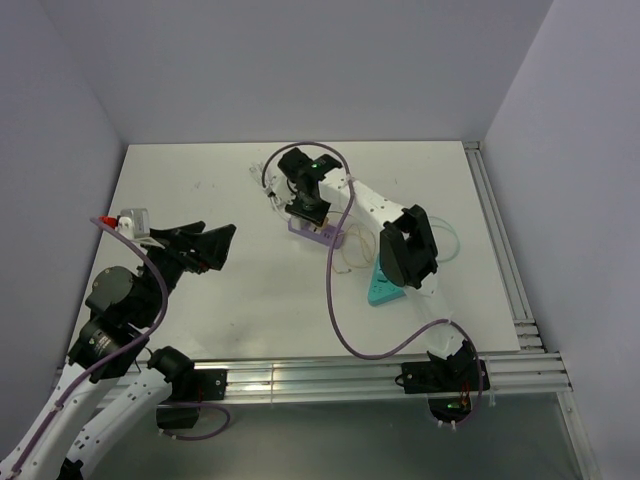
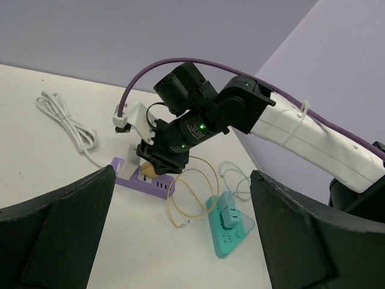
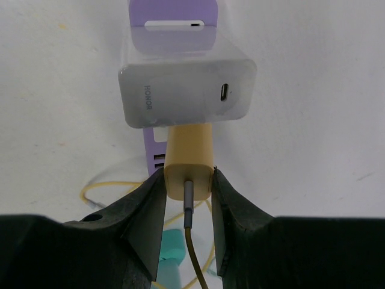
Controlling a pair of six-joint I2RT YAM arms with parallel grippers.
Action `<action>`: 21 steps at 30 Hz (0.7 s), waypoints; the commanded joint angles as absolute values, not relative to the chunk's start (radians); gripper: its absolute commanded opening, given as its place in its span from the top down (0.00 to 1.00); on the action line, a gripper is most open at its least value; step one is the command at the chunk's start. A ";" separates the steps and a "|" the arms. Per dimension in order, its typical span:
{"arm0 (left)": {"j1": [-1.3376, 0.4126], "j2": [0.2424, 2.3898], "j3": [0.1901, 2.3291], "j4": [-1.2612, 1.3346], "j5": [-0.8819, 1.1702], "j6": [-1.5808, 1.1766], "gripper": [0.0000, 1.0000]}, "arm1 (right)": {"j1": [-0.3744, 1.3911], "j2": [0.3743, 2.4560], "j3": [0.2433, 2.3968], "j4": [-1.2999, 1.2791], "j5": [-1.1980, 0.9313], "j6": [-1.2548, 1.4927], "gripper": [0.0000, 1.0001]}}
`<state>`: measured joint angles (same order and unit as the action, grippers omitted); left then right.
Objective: Insert the plug
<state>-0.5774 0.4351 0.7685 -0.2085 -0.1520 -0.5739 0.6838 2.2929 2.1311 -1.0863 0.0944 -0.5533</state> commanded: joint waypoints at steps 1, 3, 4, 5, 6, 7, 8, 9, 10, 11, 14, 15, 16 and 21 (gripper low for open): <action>-0.580 0.423 0.767 -0.209 -0.169 -0.548 0.00 | 0.739 2.301 2.146 -1.124 -0.078 -0.561 1.00; -0.581 0.423 0.769 -0.209 -0.164 -0.548 0.00 | 0.747 2.281 2.112 -1.137 -0.098 -0.549 1.00; -0.580 0.420 0.765 -0.212 -0.163 -0.552 0.00 | 0.752 2.278 2.103 -1.144 -0.109 -0.535 1.00; -0.580 0.420 0.764 -0.209 -0.161 -0.554 0.00 | 0.755 2.273 2.077 -1.147 -0.112 -0.529 1.00; -0.580 0.417 0.761 -0.207 -0.158 -0.555 0.00 | 0.758 2.258 2.062 -1.147 -0.115 -0.525 1.00; -0.581 0.416 0.759 -0.210 -0.156 -0.558 0.01 | 0.770 2.250 2.048 -1.147 -0.120 -0.514 1.00; -0.580 0.413 0.759 -0.212 -0.155 -0.560 0.00 | 0.776 2.246 2.027 -1.150 -0.120 -0.508 1.00; -0.580 0.410 0.758 -0.213 -0.155 -0.561 0.00 | 0.784 2.234 2.017 -1.154 -0.117 -0.502 1.00; -0.580 0.408 0.759 -0.216 -0.156 -0.560 0.00 | 0.791 2.229 2.007 -1.152 -0.109 -0.488 1.00; -0.580 0.405 0.759 -0.219 -0.160 -0.560 0.01 | 0.808 2.218 1.988 -1.152 -0.097 -0.482 1.00; -0.580 0.397 0.764 -0.230 -0.169 -0.554 0.01 | 0.837 2.195 1.938 -1.152 -0.086 -0.457 1.00; -0.580 0.393 0.764 -0.232 -0.169 -0.554 0.01 | 0.845 2.191 1.930 -1.154 -0.086 -0.451 1.00; -0.581 0.391 0.765 -0.233 -0.172 -0.551 0.01 | 0.851 2.189 1.924 -1.158 -0.083 -0.439 1.00; -0.581 0.384 0.761 -0.239 -0.175 -0.548 0.00 | 0.906 2.224 1.927 -1.172 -0.051 -0.420 1.00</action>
